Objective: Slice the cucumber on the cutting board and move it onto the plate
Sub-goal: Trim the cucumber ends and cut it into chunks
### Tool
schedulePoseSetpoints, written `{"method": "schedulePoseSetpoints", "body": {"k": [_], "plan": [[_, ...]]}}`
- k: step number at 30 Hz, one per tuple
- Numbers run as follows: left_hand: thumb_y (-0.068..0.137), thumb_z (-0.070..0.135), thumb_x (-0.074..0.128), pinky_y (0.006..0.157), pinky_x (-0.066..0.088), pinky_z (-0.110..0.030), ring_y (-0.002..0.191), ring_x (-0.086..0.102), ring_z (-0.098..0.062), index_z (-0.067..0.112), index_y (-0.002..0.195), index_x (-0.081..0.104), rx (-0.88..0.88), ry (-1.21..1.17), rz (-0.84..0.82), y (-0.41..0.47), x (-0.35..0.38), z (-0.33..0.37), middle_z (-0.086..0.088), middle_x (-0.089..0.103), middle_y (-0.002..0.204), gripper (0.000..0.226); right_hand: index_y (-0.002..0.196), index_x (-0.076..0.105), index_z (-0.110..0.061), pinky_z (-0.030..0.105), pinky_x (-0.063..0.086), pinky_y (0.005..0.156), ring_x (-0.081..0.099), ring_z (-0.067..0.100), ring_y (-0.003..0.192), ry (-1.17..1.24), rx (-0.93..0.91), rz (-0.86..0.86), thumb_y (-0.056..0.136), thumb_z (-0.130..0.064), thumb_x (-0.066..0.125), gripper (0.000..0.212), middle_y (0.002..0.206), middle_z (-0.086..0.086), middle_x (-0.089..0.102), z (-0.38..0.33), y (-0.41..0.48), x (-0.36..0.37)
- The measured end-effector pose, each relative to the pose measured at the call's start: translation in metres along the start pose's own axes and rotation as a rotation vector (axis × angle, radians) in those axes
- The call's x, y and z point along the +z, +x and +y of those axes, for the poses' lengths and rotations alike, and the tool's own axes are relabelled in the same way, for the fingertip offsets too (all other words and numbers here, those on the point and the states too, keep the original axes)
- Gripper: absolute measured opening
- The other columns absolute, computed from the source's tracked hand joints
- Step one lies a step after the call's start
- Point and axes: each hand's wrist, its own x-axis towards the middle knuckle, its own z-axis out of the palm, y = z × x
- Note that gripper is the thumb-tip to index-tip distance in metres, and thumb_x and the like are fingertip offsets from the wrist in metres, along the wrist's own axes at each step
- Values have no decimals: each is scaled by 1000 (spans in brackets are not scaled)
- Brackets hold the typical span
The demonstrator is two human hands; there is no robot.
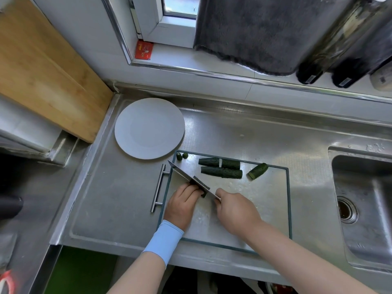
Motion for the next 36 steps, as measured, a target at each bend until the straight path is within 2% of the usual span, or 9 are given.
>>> {"method": "schedulePoseSetpoints", "body": {"k": [6, 11, 16, 22, 25, 27, 31, 33, 36], "plan": [[78, -5, 73, 77, 53, -38, 99, 60, -27, 9, 99, 69, -5, -17, -23, -1, 1, -2, -6, 66, 106, 25, 95, 48, -21, 38, 50, 63, 56, 29, 71, 9, -4, -7, 103, -29, 38, 15, 79, 5, 61, 8, -2, -2], [80, 1, 73, 82, 50, -39, 99, 56, -27, 10, 100, 67, 2, -5, -59, 4, -2, 1, -6, 64, 106, 23, 77, 48, -26, 33, 42, 59, 57, 23, 71, 111, 27, -35, 101, -33, 41, 26, 77, -2, 62, 11, -6, -17], [77, 7, 76, 91, 45, -40, 95, 54, -27, 16, 98, 65, 151, 70, -153, 20, -10, -4, -4, 63, 99, 25, 77, 54, -26, 33, 39, 56, 57, 19, 66, 210, 11, 67, 101, -37, 44, 28, 69, -4, 60, 16, -11, -47], [78, 14, 75, 82, 49, -32, 93, 56, -22, 15, 102, 66, 337, 113, -325, 37, -16, -7, -3, 64, 102, 25, 82, 59, -26, 33, 41, 56, 61, 21, 63, 321, 59, 111, 101, -39, 44, 28, 69, -1, 65, 30, -17, -66], [88, 23, 62, 83, 46, -30, 92, 57, -20, 16, 103, 67, 421, 128, -384, 36, -6, 6, -2, 64, 102, 17, 81, 57, -29, 30, 37, 52, 57, 18, 59, 324, 80, 124, 101, -39, 44, 27, 67, -4, 63, 40, -23, -69], [91, 27, 55, 82, 46, -30, 91, 58, -20, 16, 101, 67, 408, 114, -402, 44, 7, 24, -2, 64, 100, 20, 79, 55, -29, 30, 35, 52, 54, 18, 58, 321, 103, 142, 101, -38, 44, 26, 67, -4, 61, 46, -25, -72], [83, 32, 43, 64, 50, -25, 74, 60, -20, 19, 88, 72, 386, 187, -547, 75, 31, 52, 0, 65, 84, 32, 71, 48, -30, 31, 33, 52, 55, 18, 63, 313, 131, 203, 101, -36, 45, 31, 67, -6, 59, 58, -25, -80], [80, 33, 38, 59, 47, -23, 69, 60, -20, 22, 83, 73, 381, 245, -601, 85, 40, 57, 1, 64, 78, 37, 72, 49, -31, 32, 38, 55, 55, 17, 67, 303, 143, 224, 101, -37, 45, 29, 69, -7, 59, 65, -24, -84], [80, 33, 53, 61, 47, -25, 72, 59, -19, 23, 87, 73, 347, 282, -605, 94, 40, 58, 2, 63, 81, 24, 88, 62, -29, 35, 50, 69, 60, 20, 76, 302, 162, 248, 100, -38, 45, 23, 77, -6, 64, 76, -22, -88]]}}
